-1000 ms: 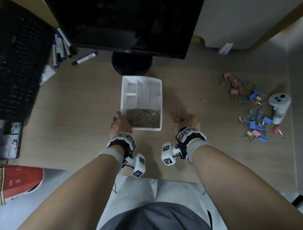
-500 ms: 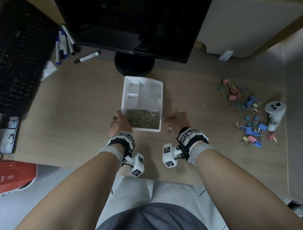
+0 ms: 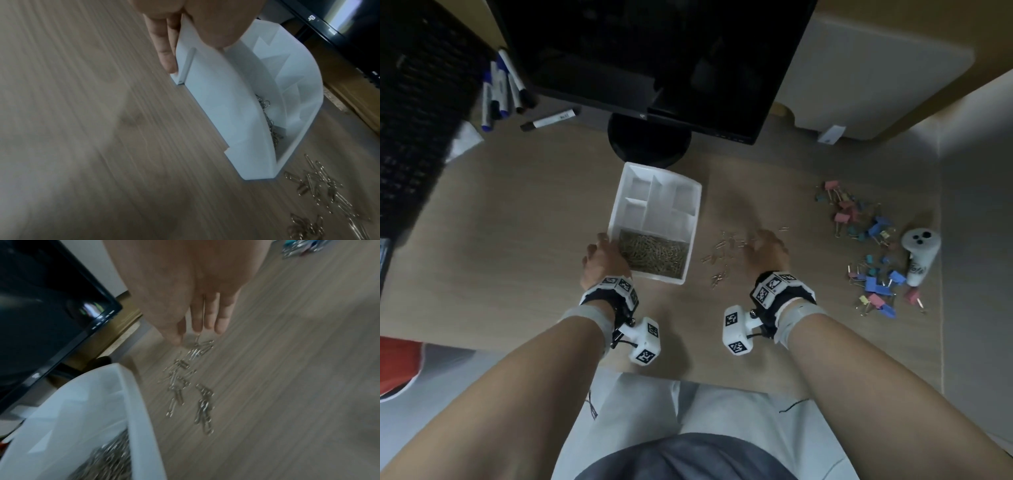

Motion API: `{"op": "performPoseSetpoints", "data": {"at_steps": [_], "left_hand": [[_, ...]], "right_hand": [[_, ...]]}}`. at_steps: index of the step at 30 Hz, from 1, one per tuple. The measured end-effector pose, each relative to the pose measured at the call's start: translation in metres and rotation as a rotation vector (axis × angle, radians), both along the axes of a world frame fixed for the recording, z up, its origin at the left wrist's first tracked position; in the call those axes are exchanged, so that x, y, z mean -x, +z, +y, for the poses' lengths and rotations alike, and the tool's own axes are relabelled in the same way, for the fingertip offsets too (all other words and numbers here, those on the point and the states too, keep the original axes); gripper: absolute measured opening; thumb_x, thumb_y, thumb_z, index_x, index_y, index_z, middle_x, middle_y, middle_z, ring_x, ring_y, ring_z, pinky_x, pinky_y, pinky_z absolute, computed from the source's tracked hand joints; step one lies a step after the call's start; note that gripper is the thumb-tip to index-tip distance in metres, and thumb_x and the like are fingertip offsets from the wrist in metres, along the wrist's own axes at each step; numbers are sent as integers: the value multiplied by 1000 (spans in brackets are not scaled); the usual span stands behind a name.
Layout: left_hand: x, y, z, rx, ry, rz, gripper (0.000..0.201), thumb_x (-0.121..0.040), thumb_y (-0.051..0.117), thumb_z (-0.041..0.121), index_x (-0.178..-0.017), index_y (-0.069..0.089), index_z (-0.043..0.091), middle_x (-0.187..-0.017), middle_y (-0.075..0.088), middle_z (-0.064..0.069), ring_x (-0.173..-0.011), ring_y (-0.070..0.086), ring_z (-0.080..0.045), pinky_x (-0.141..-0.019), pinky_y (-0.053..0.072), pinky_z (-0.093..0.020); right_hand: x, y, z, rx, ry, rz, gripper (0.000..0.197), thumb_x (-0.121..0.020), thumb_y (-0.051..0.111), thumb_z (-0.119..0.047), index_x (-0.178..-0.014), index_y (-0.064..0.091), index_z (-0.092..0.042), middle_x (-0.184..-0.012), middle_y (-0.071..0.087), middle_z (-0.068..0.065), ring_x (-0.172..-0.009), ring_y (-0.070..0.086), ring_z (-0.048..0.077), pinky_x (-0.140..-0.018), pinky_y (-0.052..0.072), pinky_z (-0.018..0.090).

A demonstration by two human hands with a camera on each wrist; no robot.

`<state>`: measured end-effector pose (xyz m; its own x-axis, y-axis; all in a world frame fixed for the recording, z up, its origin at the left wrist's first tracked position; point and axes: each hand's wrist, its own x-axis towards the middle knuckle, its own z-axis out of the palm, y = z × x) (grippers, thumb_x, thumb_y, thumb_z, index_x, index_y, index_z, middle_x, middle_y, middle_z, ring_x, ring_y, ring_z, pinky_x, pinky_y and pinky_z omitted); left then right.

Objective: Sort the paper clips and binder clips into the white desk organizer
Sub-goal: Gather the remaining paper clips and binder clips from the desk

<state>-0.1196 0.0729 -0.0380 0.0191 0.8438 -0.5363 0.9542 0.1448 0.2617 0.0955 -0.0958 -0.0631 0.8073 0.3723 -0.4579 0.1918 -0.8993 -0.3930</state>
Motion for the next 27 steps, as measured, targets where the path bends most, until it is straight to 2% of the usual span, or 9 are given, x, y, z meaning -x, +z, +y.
{"op": "performPoseSetpoints", "data": {"at_steps": [2, 4, 7, 12, 14, 18, 20, 24, 27], "left_hand": [[-2, 0, -1, -8, 16, 11, 41, -104, 27, 36, -140, 33, 21, -136, 47, -13, -125, 45, -36, -95, 41, -53], [-3, -2, -4, -25, 47, 5, 42, -103, 26, 37, -141, 33, 19, -137, 46, -13, -126, 44, -35, -95, 40, -53], [-5, -6, -13, -85, 110, -40, 51, -99, 30, 47, -136, 37, 14, -134, 49, -15, -123, 47, -36, -92, 41, -52], [-10, 0, -30, -264, 200, -57, 53, -89, 51, 44, -129, 43, 9, -127, 50, -15, -117, 45, -31, -93, 38, -44], [-15, 5, -37, -377, 178, -3, 53, -86, 54, 41, -128, 45, 9, -128, 48, -14, -118, 43, -30, -98, 34, -42], [-39, 25, -52, -560, 116, -83, 33, -83, 55, 26, -112, 56, 12, -117, 54, -12, -110, 48, -30, -92, 37, -41], [-50, 32, -59, -448, 118, -221, 23, -86, 53, 20, -106, 63, 15, -105, 62, -8, -98, 57, -28, -85, 43, -37], [-79, 31, -75, 116, 255, -492, 18, -92, 56, 20, -100, 71, 15, -79, 70, -4, -67, 63, -19, -74, 59, -37], [-88, 4, -94, 558, 392, -491, 26, -96, 54, 12, -117, 61, -1, -99, 68, -16, -89, 67, -27, -88, 56, -45]], "right_hand": [[-16, -7, -8, 54, -77, 12, 63, -94, 53, -28, -153, 31, -18, -159, 28, 6, -144, 28, 31, -112, 29, 40], [-29, -18, -10, 148, -51, 39, 69, -99, 49, -27, -157, 16, -8, -166, 5, 7, -152, 6, 25, -122, 9, 34], [-34, -25, -2, 220, 37, 73, 70, -103, 42, -24, -157, 3, -4, -166, -6, 11, -153, -8, 23, -122, -6, 31], [-2, -30, 8, 131, 268, 40, 64, -102, 40, -22, -157, 9, -8, -166, 3, 9, -153, -2, 22, -123, -2, 32], [12, -34, 4, 67, 266, 69, 67, -97, 48, -21, -157, 19, -12, -166, 12, 4, -153, 4, 21, -121, 7, 31], [13, -23, 3, -79, 103, 90, 53, -86, 58, -12, -138, 49, -9, -144, 44, 14, -135, 35, 32, -111, 26, 32], [-1, -16, 2, -54, 81, 17, 51, -83, 59, -12, -134, 51, -10, -138, 46, 15, -127, 39, 33, -105, 29, 33], [-32, -11, 3, 55, 106, 112, 46, -91, 52, -9, -137, 50, -11, -141, 44, 15, -128, 41, 36, -99, 37, 31], [-41, -11, 5, 52, 176, 160, 43, -91, 46, -4, -133, 53, -4, -132, 50, 24, -118, 51, 39, -81, 38, 27]]}}
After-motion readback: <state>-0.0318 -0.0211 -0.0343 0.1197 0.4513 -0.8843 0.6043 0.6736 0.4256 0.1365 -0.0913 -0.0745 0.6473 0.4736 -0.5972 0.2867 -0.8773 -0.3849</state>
